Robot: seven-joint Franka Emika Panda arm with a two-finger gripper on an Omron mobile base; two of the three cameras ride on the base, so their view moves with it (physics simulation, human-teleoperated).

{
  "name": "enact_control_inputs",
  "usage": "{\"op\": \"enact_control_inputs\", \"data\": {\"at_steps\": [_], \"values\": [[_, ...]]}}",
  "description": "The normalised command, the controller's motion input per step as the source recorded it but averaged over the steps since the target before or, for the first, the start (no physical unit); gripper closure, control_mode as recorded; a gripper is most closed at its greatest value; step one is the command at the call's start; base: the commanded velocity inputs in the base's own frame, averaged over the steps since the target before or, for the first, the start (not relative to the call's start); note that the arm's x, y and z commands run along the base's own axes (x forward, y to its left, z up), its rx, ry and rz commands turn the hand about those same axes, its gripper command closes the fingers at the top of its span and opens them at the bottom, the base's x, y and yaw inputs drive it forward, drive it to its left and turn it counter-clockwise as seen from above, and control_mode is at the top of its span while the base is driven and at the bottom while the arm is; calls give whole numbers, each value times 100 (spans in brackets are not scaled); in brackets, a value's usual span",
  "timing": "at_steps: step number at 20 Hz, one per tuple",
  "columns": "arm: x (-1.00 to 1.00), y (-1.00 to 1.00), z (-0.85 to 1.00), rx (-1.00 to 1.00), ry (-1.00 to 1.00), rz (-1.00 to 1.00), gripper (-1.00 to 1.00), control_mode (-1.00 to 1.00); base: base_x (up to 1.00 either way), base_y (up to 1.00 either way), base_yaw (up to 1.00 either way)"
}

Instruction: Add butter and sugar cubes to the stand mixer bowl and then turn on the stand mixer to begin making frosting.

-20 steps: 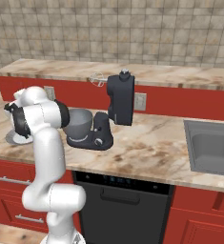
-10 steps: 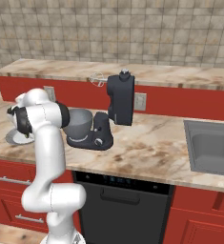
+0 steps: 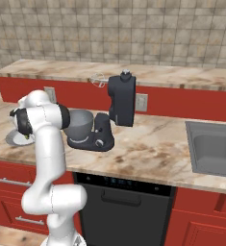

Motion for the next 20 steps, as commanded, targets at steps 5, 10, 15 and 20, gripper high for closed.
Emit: {"op": "enact_control_inputs", "data": {"at_steps": [5,10,15,20], "values": [[0,-19,-7,-1,0,0,-100,-100,0,0,0],[0,-7,-10,0,0,0,-100,-100,0,0,0],[0,0,-18,0,5,0,-100,-100,0,0,0],[3,0,-21,0,6,0,-100,-100,0,0,0]]}}
